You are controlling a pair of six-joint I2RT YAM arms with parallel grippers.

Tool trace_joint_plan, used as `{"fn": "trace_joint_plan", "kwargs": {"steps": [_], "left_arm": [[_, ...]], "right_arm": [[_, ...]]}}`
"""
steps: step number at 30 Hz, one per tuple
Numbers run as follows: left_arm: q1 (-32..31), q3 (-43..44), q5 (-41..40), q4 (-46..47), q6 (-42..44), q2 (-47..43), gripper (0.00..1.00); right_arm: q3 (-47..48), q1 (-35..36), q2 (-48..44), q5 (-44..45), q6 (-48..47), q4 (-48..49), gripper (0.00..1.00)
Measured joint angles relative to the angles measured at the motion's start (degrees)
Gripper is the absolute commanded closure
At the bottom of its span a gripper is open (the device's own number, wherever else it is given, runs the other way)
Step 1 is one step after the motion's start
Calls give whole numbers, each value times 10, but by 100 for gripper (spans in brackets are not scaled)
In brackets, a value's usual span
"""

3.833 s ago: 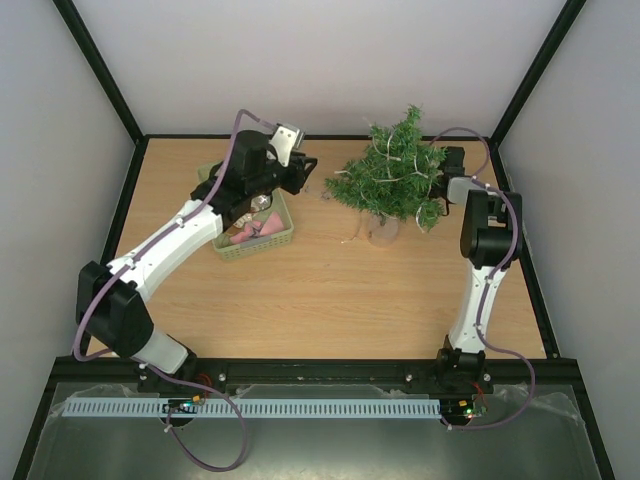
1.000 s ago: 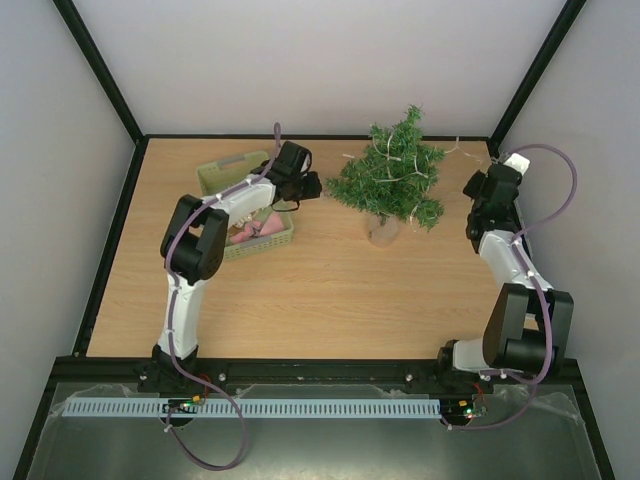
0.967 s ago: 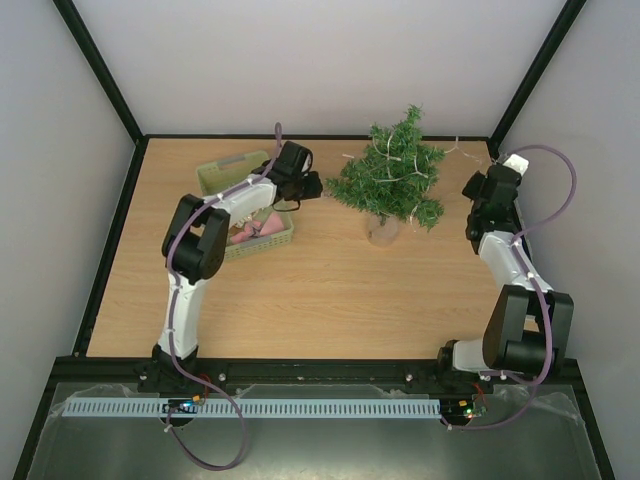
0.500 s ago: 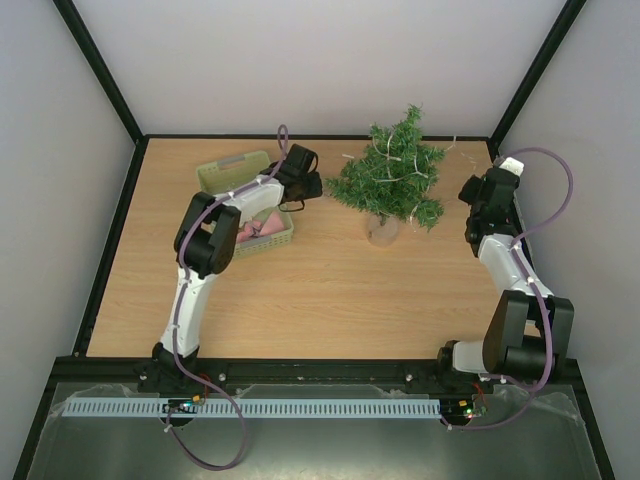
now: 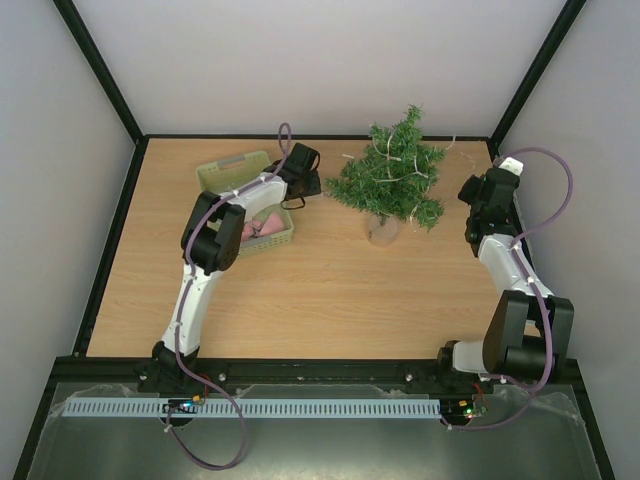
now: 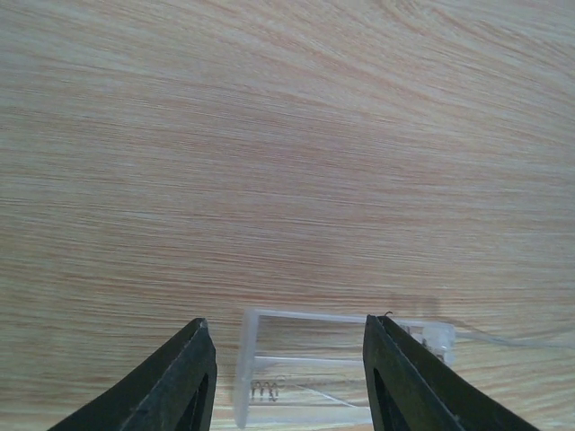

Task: Decorate the small christmas tree
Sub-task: Wrap the decoration item around the Christmas tree.

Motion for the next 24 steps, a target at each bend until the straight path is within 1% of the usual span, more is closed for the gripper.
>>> {"fn": "trace_joint_plan", "kwargs": {"steps": [5,10,17,24], "left_arm": [[-2,1,-28,-9,3,0,47],[-4,2,-29,-12,0,1,46],[-12,7,-9,-5,-25,17,54],[-24,34,33,33,-69,42,60]], "right_arm": [[0,0,0,0,0,0,98],[0,0,0,-2,0,1,98],[12,0,0,-6,7,1,98],[15,0,-7,-11,10,-2,98]]}}
